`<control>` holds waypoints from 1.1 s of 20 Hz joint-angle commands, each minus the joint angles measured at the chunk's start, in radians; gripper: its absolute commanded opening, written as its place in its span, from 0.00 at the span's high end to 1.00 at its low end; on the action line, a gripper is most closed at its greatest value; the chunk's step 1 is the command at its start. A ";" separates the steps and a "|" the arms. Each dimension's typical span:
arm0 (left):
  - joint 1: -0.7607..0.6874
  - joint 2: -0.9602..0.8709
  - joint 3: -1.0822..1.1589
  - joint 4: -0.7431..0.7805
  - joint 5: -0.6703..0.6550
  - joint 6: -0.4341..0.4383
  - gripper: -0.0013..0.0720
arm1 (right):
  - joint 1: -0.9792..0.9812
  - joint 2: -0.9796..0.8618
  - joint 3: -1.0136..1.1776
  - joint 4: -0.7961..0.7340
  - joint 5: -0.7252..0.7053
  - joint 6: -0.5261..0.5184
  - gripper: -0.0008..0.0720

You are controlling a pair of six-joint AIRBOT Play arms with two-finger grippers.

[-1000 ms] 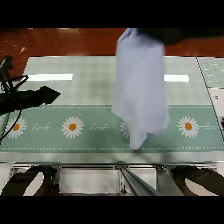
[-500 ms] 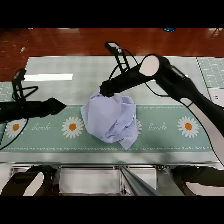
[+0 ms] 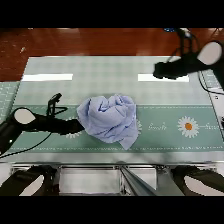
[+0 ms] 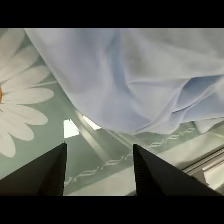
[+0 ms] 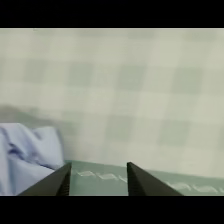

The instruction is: Fold the shirts.

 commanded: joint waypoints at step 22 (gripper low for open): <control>-0.020 -0.351 0.219 -0.288 0.071 0.184 0.96 | 0.170 -0.070 -0.661 0.740 -0.314 -0.332 0.45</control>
